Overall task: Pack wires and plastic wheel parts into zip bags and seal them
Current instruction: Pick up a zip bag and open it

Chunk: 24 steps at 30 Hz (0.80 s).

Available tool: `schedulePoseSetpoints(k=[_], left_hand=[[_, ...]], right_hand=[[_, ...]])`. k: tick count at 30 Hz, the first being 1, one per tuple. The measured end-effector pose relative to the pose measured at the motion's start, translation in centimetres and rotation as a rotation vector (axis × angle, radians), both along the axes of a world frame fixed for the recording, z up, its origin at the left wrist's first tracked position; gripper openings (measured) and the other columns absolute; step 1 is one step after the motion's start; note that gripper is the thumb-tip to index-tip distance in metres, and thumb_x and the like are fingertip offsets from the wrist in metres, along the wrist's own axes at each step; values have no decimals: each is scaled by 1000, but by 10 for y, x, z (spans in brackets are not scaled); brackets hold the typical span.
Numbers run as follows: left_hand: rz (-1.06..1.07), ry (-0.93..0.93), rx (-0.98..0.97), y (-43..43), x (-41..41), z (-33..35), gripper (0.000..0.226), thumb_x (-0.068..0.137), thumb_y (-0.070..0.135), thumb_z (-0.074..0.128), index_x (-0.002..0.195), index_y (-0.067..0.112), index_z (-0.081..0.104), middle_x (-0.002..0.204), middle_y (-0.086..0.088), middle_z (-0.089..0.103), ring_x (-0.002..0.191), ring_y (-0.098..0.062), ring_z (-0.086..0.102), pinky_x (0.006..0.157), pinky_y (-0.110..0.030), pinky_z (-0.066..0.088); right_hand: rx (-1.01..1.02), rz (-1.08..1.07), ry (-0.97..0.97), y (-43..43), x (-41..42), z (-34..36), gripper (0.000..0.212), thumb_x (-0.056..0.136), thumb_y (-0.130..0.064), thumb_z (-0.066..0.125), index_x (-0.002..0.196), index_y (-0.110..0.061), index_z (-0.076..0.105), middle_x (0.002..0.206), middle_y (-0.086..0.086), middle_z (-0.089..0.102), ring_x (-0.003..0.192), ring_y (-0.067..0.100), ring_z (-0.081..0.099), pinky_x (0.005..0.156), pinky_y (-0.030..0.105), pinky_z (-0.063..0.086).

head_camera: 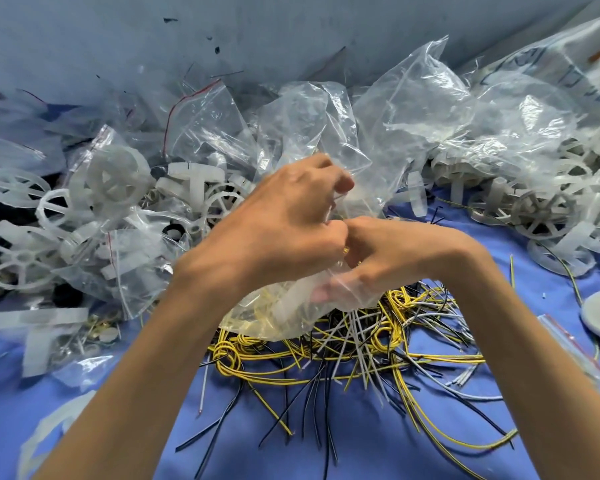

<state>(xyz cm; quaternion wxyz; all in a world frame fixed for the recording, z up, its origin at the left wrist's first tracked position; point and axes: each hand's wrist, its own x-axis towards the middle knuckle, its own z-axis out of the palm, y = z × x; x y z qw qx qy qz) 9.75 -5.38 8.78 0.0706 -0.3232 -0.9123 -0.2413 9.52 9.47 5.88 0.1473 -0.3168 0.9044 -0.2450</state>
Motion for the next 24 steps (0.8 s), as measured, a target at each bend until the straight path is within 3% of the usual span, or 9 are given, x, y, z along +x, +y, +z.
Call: schedulePoseSetpoints(k=[5,8,10,12,14,16,18,21,24], left_hand=[[33,25,13,2,-3,-4,49,79,14,48,128,15,54,123,6,53,109,-12,51,86,-16,33],[49,49,37,8,1,-4,53,75,19,43,127,13,54,121,2,53,108,-15,54,91,-23,42],[56,55,20,12,3,-7,50,79,14,47,128,13,53,122,1,52,109,-18,53,94,-30,44],[54,72,8,14,4,-12,45,83,13,48,127,12,53,121,-1,52,110,-18,51,94,-29,42],[50,75,-13,16,5,-13,41,85,13,47,125,11,55,119,-2,51,111,-18,48,95,-28,40],[65,73,-26,16,5,-14,39,86,13,46,123,11,54,116,-3,50,109,-19,47,95,-34,41],[85,68,-8,16,1,-10,37,85,10,45,122,12,51,110,-2,49,105,-20,47,91,-37,42],[95,-21,-20,18,-3,-26,34,83,7,46,116,11,49,104,-1,50,102,-19,51,82,-30,41],[414,-385,-426,19,-11,-51,28,76,-3,50,104,-5,56,96,-7,53,112,10,43,90,-12,30]], right_hand=[[-64,-60,170,-3,-4,-5,11,77,-33,56,75,-27,46,67,-12,61,65,9,59,54,23,41],[-281,-103,-20,-5,-3,-6,7,77,-16,51,84,-17,53,73,-16,65,70,2,58,52,14,41],[-104,-105,-15,-4,-4,-11,22,82,6,45,96,-4,60,74,-8,57,80,13,51,56,8,40],[-9,-102,104,-4,-3,-10,32,80,15,39,101,7,61,76,-3,56,80,8,46,63,1,37],[-63,-97,309,-4,-2,-6,26,71,13,42,77,5,66,67,1,59,57,1,40,58,2,38],[-11,-235,479,2,-4,0,19,69,-1,48,54,-9,55,46,-15,42,41,5,38,45,15,33],[29,-467,706,4,-3,7,26,74,-8,49,48,-10,46,42,-3,31,41,17,35,46,26,28],[-347,-475,1054,-14,15,15,21,72,-5,41,51,-4,46,51,2,33,44,23,33,45,30,28],[-165,-540,907,-66,18,1,32,83,-1,30,79,-3,62,72,1,41,56,17,40,46,22,26]])
